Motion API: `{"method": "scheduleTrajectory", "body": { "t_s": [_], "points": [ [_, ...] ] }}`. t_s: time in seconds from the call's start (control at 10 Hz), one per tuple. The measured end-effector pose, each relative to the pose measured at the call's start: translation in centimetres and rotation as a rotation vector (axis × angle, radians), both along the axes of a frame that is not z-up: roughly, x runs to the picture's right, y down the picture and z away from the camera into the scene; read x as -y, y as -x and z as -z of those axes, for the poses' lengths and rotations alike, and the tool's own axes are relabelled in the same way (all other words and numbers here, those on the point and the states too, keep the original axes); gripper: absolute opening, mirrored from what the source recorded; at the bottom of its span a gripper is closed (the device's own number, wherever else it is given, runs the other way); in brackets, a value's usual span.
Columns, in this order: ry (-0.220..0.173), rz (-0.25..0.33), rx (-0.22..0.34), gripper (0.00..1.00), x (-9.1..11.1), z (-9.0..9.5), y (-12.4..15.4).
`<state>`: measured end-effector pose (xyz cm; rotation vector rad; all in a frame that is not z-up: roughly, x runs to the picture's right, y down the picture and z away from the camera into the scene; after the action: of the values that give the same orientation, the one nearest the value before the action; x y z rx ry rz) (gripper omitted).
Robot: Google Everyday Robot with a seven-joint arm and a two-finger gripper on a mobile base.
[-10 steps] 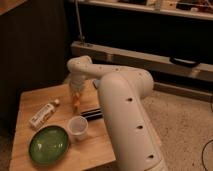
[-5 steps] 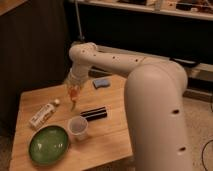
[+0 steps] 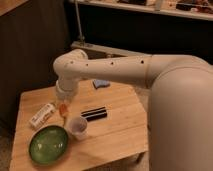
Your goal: Place the pepper in the ceramic bowl
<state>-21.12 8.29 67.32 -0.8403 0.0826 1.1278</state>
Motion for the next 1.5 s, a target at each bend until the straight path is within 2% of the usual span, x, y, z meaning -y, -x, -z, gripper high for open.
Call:
{"method": "scheduleTrajectory", "body": {
  "t_s": [0.2, 0.3, 0.4, 0.7, 0.8, 1.0, 1.1, 1.3, 1.5],
  "points": [
    [0.008, 0.066, 0.051, 0.02, -2.2, 1.5, 0.8],
    [0.01, 0.097, 0.071, 0.07, -3.2, 2.2, 1.2],
    [0.012, 0.127, 0.091, 0.18, -4.3, 3.0, 1.7],
    [-0.012, 0.191, 0.151, 0.47, -4.7, 4.2, 1.9],
    [-0.02, 0.201, 0.161, 0.57, -4.8, 4.7, 2.2],
    [-0.021, 0.201, 0.158, 0.75, -4.8, 4.3, 2.7],
    [-0.014, 0.196, 0.154, 0.8, -4.7, 3.6, 2.8],
    [-0.002, 0.195, 0.16, 0.8, -5.0, 3.1, 3.4],
    [0.015, 0.198, 0.191, 0.8, -5.0, 3.3, 3.5]
  ]
}}
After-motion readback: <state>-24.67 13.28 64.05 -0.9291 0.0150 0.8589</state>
